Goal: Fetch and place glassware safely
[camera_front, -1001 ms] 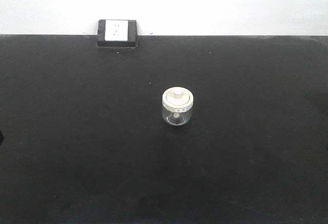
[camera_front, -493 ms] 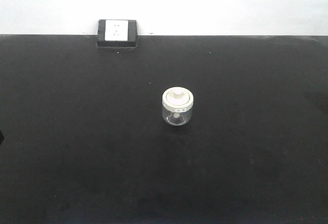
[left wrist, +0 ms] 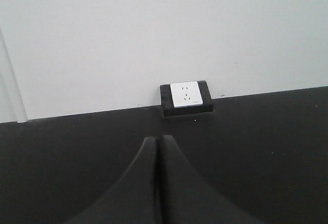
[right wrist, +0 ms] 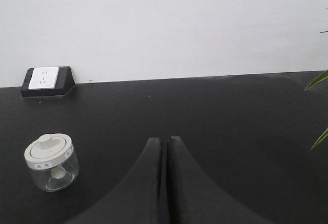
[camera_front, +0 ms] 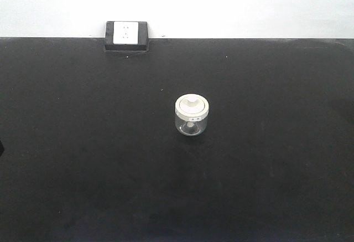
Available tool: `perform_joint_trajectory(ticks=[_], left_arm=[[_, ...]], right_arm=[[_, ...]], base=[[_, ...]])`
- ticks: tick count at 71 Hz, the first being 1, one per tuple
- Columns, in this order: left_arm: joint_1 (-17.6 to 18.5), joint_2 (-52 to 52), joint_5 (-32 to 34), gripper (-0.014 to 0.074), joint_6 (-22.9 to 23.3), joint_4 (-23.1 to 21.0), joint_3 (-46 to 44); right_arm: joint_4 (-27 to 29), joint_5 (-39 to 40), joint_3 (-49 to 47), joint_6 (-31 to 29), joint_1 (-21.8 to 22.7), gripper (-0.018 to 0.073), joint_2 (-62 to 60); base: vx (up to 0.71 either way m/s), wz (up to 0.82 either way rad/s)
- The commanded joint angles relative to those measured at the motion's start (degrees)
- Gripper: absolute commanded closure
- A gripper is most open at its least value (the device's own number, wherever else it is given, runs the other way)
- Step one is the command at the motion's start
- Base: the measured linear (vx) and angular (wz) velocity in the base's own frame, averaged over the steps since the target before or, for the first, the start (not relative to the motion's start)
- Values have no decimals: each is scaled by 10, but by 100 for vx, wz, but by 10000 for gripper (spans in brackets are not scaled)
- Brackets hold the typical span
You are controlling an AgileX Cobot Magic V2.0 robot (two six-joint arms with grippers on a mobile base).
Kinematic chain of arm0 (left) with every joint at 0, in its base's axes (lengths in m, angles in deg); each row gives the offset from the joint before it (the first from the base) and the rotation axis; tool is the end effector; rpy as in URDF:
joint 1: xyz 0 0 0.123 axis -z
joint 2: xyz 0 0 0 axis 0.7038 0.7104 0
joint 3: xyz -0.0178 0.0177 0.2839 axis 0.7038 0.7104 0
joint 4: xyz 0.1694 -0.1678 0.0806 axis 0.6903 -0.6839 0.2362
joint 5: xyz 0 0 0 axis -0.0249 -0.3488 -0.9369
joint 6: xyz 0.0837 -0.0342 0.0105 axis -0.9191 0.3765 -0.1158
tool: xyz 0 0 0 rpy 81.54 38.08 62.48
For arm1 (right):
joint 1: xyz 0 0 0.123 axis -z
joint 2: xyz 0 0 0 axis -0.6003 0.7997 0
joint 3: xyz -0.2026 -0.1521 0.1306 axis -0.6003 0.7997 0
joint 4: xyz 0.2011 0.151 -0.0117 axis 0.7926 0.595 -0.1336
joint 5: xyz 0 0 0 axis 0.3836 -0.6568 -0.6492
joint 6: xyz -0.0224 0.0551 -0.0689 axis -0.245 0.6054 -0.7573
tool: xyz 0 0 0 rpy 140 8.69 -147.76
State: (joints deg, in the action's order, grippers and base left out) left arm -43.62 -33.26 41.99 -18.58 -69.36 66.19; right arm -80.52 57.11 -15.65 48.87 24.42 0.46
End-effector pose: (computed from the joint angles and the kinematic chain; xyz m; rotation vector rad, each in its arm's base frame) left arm 0.1582 -0.0057 0.2837 0.1014 1.5767 0.0240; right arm 0.0841 0.0009 0.3007 0.0130 1.6747 0.0494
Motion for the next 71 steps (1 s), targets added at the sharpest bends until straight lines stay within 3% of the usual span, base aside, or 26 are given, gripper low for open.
perform_joint_trajectory(ticks=[1, 31, 41, 49, 71], left_arm=[[4, 0, 40, 603, 4, -4, -15], [4, -3, 40, 603, 4, -4, -15], [4, -20, -10, 603, 4, -4, -14], [4, -57, -45, 603, 4, -4, 4], [4, -212, -47, 603, 4, -4, 129]], right_arm=[[-17, 29, -15, -3, 3, 563, 3], [-17, 31, -15, -3, 3, 563, 3], [-17, 31, -15, -3, 3, 563, 3], [-17, 31, -15, -3, 3, 563, 3], [-17, 31, -15, -3, 3, 563, 3]], base=[[0, 0], [0, 0], [0, 0], [0, 0], [0, 0]])
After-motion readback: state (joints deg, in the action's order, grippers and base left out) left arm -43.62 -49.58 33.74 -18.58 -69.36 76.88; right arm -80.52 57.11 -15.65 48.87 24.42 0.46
